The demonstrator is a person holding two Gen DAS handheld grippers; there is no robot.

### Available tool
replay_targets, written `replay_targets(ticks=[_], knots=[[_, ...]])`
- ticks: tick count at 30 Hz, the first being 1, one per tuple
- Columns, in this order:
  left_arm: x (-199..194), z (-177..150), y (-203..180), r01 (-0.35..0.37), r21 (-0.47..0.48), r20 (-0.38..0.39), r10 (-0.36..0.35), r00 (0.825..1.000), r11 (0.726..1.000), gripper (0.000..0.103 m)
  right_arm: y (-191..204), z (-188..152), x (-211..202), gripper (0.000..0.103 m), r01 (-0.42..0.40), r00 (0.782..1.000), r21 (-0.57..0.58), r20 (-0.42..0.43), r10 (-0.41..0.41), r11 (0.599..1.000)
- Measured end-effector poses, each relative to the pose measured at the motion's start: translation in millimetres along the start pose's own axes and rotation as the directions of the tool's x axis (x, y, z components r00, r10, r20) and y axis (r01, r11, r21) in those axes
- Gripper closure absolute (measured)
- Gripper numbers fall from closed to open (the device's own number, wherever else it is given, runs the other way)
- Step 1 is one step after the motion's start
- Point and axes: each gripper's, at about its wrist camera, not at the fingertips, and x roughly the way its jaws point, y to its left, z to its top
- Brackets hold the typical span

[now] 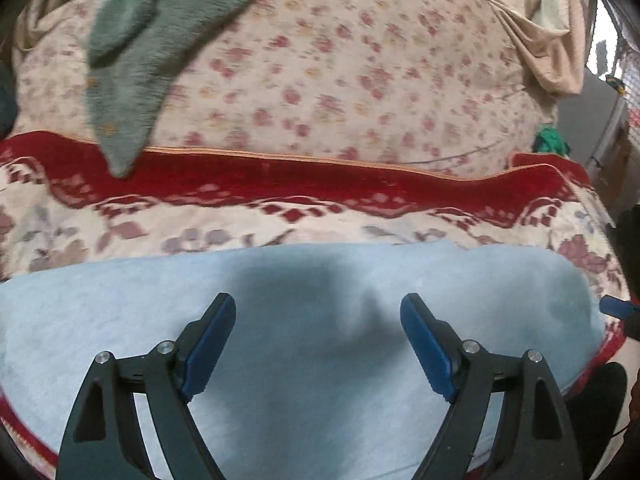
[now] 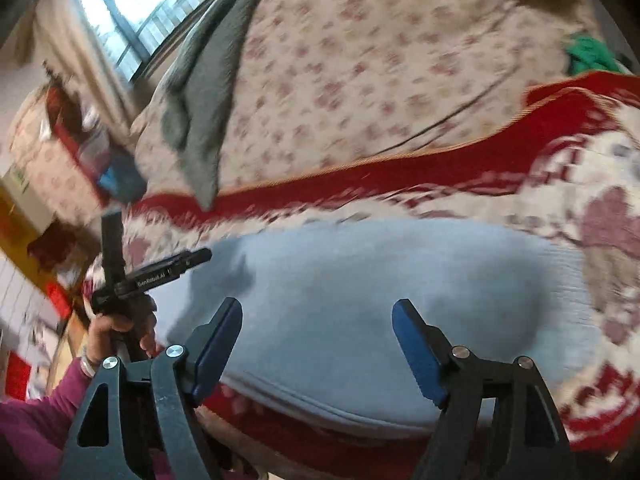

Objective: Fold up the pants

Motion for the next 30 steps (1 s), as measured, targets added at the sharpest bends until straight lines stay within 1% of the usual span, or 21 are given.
replay_targets(ticks=[2,5,8,11,15,19,22,24,25,28,30], knots=[[-8.3,-4.7,12.7,-0.024,-0.022,0.008,0.024,1.000,0.999,0.015,16.9,1.7,21.7,0.021,-0.041,0.999,-0.036,-0.037,0.040,0.999],[-15.9,-9.3,27.1,-0.059,-0.049,0.011,0.060,0.998,0.997,0.015,39.9,3.1,54.2,0.021,-0.082,0.993,-0.074,-0.088,0.075,0.994],[-24.0,-14.4,43.4,-0.097,-0.081,0.020,0.098,0.995,0.992,0.014,56.0,1.9,80.0,0.021,-0.099,0.988,-0.099,-0.131,0.086,0.990],[-29.6,-18.9,54.6,-0.114,-0.107,0.023,0.117,0.993,0.988,0.014,70.0,2.4,101.2,0.021,-0.124,0.981,-0.102,-0.165,0.106,0.987],[-40.6,-25.7,76.7,-0.142,-0.158,0.029,0.148,0.989,0.977,0.014,88.7,5.2,115.6,0.021,-0.142,0.975,-0.141,-0.190,0.114,0.980],[-57.1,-37.5,106.8,-0.161,-0.254,0.039,0.176,0.984,0.954,0.014,108.8,10.7,131.7,0.020,-0.163,0.966,-0.200,-0.233,0.114,0.966],[-73.9,-49.7,139.9,-0.187,-0.340,0.051,0.216,0.975,0.922,0.014,129.8,16.3,149.6,0.019,-0.180,0.960,-0.255,-0.258,0.112,0.950],[-85.8,-61.2,165.7,-0.205,-0.413,0.054,0.248,0.967,0.887,0.012,144.3,19.7,162.6,0.019,-0.199,0.954,-0.274,-0.275,0.122,0.941],[-91.3,-68.0,178.8,-0.210,-0.450,0.056,0.262,0.964,0.868,0.011,152.2,21.1,169.6,0.018,-0.210,0.951,-0.283,-0.283,0.127,0.936],[-104.9,-86.5,217.4,-0.221,-0.553,0.055,0.299,0.953,0.803,0.010,185.1,27.6,195.7,0.018,-0.261,0.940,-0.327,-0.301,0.162,0.908],[-110.4,-98.8,237.6,-0.206,-0.614,0.055,0.302,0.952,0.762,0.010,206.8,32.8,213.5,0.018,-0.306,0.928,-0.355,-0.319,0.193,0.883]])
